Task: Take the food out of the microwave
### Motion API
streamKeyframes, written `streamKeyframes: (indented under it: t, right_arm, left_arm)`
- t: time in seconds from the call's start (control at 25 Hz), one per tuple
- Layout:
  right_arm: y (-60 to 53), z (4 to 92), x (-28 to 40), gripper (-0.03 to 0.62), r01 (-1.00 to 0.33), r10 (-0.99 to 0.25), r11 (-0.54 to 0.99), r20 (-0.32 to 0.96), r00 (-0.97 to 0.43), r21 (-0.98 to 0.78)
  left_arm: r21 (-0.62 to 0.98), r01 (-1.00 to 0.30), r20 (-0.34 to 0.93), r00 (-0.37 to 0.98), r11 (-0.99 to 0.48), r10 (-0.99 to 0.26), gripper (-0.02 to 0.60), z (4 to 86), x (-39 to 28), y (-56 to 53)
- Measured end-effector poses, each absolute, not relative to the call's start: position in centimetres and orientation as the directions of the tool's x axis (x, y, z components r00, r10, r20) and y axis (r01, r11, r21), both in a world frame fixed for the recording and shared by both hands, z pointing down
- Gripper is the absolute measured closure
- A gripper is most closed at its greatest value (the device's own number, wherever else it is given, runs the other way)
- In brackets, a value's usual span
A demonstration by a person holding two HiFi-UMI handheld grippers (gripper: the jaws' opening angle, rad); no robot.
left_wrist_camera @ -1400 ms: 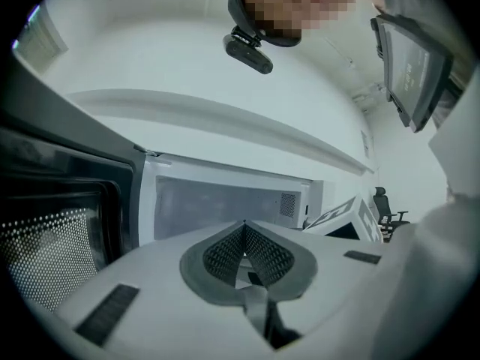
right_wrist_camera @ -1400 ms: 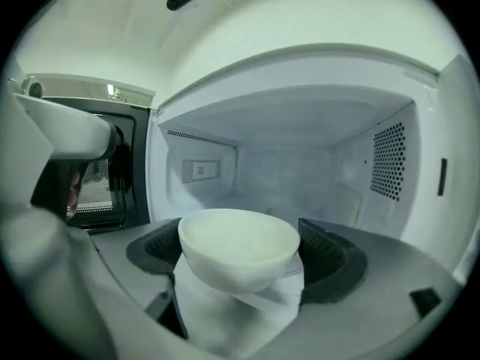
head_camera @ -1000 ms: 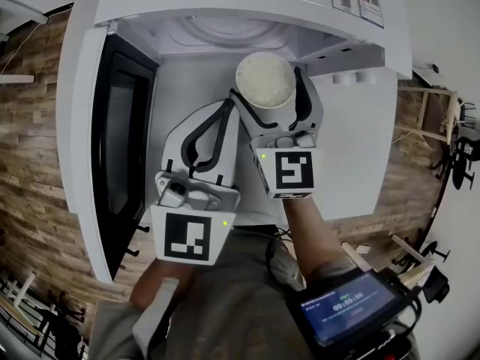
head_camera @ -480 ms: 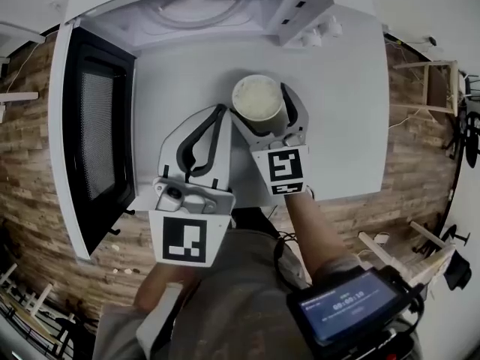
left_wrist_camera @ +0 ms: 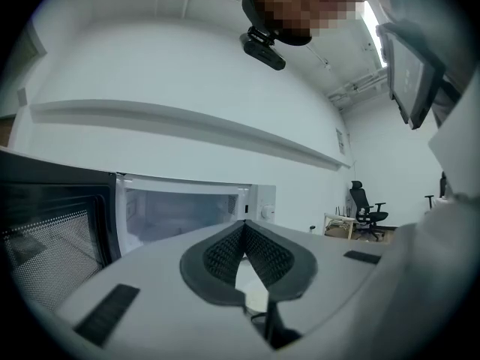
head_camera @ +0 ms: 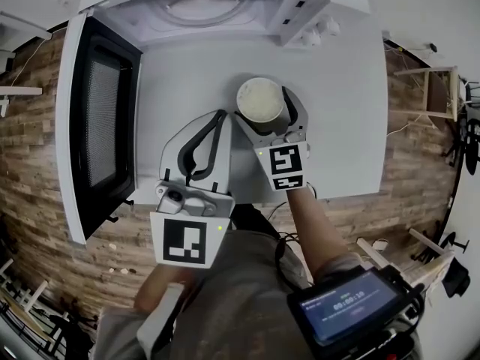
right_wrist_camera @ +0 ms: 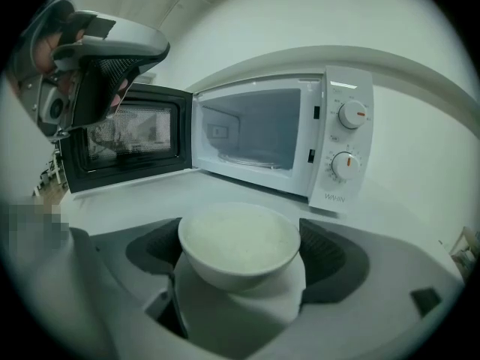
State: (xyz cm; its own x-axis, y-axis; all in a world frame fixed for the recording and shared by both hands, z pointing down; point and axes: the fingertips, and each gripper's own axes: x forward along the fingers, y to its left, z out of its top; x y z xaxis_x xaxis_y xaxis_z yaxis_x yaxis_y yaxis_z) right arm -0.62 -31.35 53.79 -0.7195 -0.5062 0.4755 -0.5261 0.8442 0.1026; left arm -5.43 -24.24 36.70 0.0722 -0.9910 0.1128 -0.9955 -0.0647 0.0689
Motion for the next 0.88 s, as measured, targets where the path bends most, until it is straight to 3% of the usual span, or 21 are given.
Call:
streamKeyframes:
  t: [0.52,0.88]
  right_arm:
    - [-30.8,54.4,-0.3,0.102,-0.5,-0.474,0.862,0.485,-0.735,0.085]
    - [-28.9,49.3,3.0,0.102,-0.485,-0.464,0.872,0.418,-0.781,0.064]
  left_arm:
    - [0.042,-0.999,0.087,0.022,-0.019,-0.996,0.575,35.2,-5.2,-22.7]
    - [0.038,-0.998,0.054,-0.045,0.047,-0.998,0.575,33.6,-6.2,-20.8]
